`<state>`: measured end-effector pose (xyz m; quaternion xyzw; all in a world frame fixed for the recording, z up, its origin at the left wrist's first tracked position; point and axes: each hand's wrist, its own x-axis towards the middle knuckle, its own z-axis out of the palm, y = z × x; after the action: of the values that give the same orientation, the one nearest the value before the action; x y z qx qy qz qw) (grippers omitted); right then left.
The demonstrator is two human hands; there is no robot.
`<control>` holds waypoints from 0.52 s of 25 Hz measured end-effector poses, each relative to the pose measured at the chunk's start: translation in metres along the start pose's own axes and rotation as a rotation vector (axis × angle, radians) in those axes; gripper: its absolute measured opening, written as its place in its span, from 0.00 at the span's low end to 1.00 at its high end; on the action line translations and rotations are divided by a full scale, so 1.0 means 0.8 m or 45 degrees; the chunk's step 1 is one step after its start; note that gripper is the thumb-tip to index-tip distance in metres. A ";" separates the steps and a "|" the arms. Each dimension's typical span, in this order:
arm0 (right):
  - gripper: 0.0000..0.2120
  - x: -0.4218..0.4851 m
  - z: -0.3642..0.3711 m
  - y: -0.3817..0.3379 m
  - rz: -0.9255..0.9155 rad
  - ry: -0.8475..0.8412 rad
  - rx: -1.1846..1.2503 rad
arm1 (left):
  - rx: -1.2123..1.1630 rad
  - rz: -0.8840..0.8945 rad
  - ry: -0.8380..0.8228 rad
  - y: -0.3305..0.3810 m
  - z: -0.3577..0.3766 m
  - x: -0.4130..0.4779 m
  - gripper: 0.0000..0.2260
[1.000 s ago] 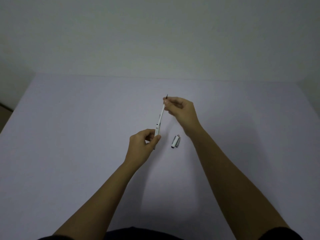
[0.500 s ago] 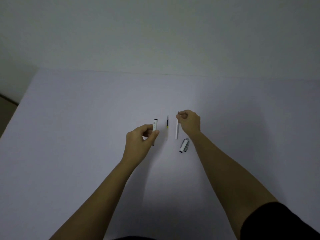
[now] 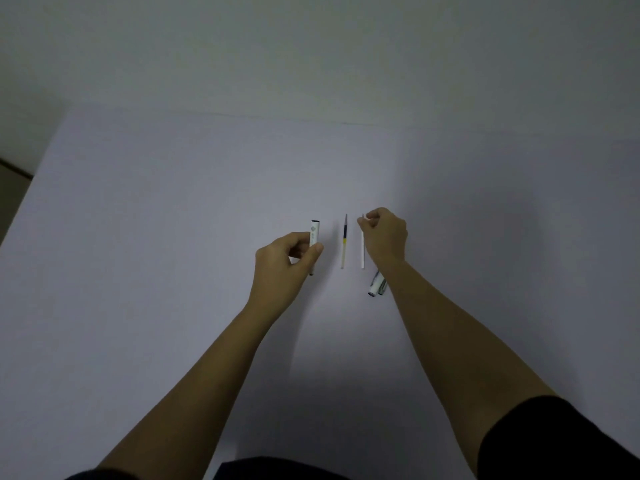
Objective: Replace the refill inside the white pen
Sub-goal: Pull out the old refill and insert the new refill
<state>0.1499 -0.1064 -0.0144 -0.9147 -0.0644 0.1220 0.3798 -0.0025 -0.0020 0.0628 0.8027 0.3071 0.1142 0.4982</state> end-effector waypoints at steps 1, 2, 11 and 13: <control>0.10 -0.001 0.001 -0.004 -0.022 0.006 0.004 | -0.001 -0.004 0.002 -0.001 0.000 0.000 0.07; 0.10 -0.001 0.004 -0.009 -0.051 -0.003 -0.010 | -0.003 -0.004 0.005 -0.001 0.000 0.000 0.07; 0.15 -0.008 0.035 -0.032 0.039 -0.131 -0.179 | 0.013 0.006 0.002 -0.006 -0.002 -0.004 0.08; 0.16 -0.009 0.027 -0.043 0.128 -0.124 -0.034 | 0.026 0.005 0.012 -0.008 -0.007 -0.007 0.07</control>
<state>0.1360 -0.0691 -0.0032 -0.9148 -0.0383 0.1845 0.3573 -0.0123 0.0009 0.0603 0.8078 0.3090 0.1158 0.4884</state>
